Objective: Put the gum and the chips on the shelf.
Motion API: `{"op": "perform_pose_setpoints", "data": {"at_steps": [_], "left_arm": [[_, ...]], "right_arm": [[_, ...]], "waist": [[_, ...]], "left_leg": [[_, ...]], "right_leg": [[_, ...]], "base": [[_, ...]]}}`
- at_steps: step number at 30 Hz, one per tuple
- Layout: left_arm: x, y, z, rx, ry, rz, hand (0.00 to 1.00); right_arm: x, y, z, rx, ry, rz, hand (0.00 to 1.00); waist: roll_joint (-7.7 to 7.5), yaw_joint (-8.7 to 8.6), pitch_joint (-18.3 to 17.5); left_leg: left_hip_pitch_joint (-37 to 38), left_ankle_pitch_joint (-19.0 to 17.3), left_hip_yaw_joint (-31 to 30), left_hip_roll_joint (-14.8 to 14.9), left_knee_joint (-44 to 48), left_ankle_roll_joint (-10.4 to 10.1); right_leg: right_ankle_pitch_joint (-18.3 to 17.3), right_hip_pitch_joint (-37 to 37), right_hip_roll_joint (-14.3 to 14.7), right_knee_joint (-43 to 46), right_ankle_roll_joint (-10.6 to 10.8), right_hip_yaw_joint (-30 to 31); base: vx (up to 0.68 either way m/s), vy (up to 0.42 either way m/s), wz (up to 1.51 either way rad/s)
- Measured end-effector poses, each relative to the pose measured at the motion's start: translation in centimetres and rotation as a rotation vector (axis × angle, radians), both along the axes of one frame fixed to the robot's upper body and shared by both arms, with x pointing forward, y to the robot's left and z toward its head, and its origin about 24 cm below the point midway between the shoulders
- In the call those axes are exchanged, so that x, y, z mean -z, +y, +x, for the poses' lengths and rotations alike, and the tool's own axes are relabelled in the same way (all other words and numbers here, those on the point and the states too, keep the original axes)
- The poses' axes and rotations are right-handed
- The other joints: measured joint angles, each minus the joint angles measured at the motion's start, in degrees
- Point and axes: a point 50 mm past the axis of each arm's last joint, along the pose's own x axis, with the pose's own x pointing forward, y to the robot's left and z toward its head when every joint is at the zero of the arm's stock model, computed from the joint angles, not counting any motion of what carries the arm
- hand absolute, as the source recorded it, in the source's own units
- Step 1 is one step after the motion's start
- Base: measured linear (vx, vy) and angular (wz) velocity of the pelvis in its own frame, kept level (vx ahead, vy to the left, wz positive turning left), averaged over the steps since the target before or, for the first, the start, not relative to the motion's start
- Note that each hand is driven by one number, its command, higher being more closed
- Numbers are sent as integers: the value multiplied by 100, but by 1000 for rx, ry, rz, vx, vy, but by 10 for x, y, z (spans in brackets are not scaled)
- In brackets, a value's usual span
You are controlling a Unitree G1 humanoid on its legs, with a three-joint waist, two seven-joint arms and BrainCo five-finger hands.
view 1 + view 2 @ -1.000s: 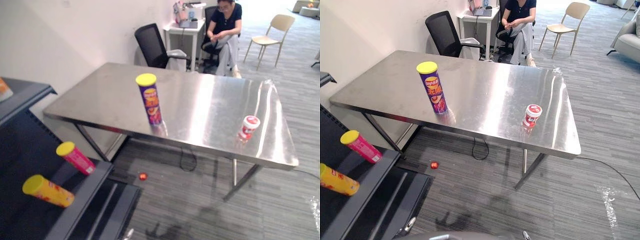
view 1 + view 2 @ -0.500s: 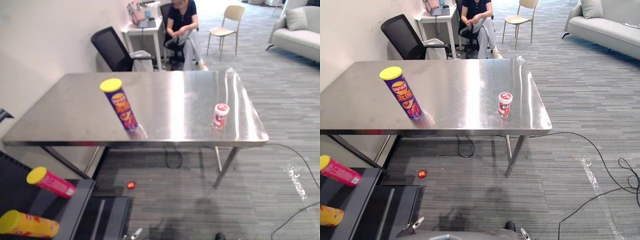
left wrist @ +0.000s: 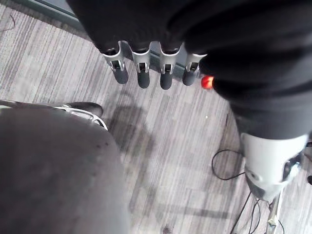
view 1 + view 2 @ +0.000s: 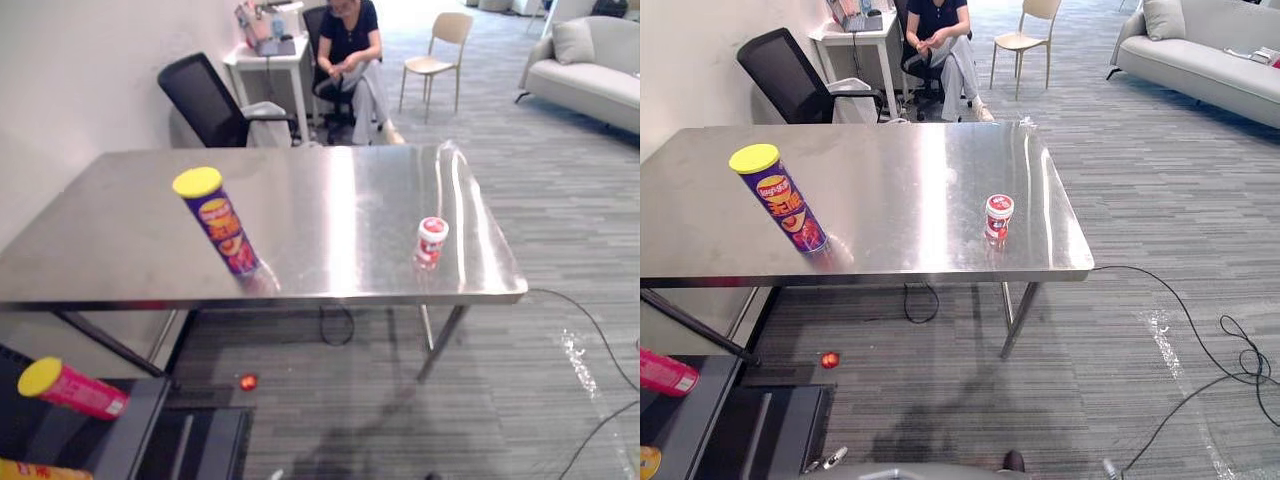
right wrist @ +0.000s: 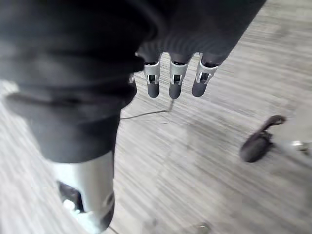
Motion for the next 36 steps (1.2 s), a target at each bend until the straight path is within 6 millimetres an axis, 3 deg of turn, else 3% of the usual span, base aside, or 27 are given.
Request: {"op": "perform_pose_setpoints", "data": {"at_steps": [5, 11, 14, 15, 18, 21, 27, 32, 36], "left_arm": [[0, -2, 2, 1, -12, -6, 0], [0, -1, -2, -7, -4, -3, 0], [0, -2, -5, -10, 4, -5, 0], [1, -5, -4, -7, 1, -13, 0], [0, -8, 0, -5, -16, -16, 0], [-1, -9, 3, 28, -28, -15, 0], [-2, -10, 2, 58, -38, -13, 0], [-2, -8, 1, 73, -37, -13, 0], [-3, -5, 0, 69, -39, -7, 0]], "right_arm": [[-29, -50, 27, 124, -105, -132, 0], [-50, -74, 55, 153, -162, -189, 0], [-66, -86, 71, 87, -173, -274, 0], [-96, -100, 90, -45, -202, -448, 0], [-138, -111, 111, -140, -271, -649, 0], [-167, -103, 133, -267, -323, -804, 0], [-182, -76, 156, -435, -408, -878, 0], [-213, -35, 177, -715, -562, -979, 0], [-225, -11, 188, -860, -664, -1010, 0]], "waist": [[21, -17, -1], [-28, -110, 22], [-3, -154, 18], [82, -174, -10], [150, -172, -10], [140, -166, -11], [131, -156, -16], [98, -157, -18], [13, -136, -25]], "left_leg": [[0, -184, -12, -37, 75, 81], [-4, -311, 6, -106, 146, 123], [-43, -343, 27, -104, 213, 107], [-136, -387, 79, -101, 310, 103], [-220, -417, 82, -58, 419, 89], [-212, -417, 92, -4, 431, 87], [-216, -417, 87, -22, 439, 87], [-213, -415, 47, -24, 432, 89], [-224, -413, 12, -18, 438, 90]], "right_leg": [[-12, 68, -46, 0, -11, -109], [-17, 76, -112, 1, -5, -105], [-40, 38, -116, 11, -18, -60], [-41, -76, -116, 33, -21, 41], [-66, -168, -88, 116, -61, 79], [-77, -206, -35, 172, -78, 115], [-76, -213, -59, 178, -77, 109], [-75, -219, -63, 176, -75, 60], [-74, -204, -64, 175, -74, 14]], "base": [[26, 6, 3], [-20, -2, -2], [-31, -36, -10], [-31, -38, -19], [-28, -43, -10], [-36, -61, -7], [-4, -5, 0], [8, -8, 3], [8, -18, 5]]}}
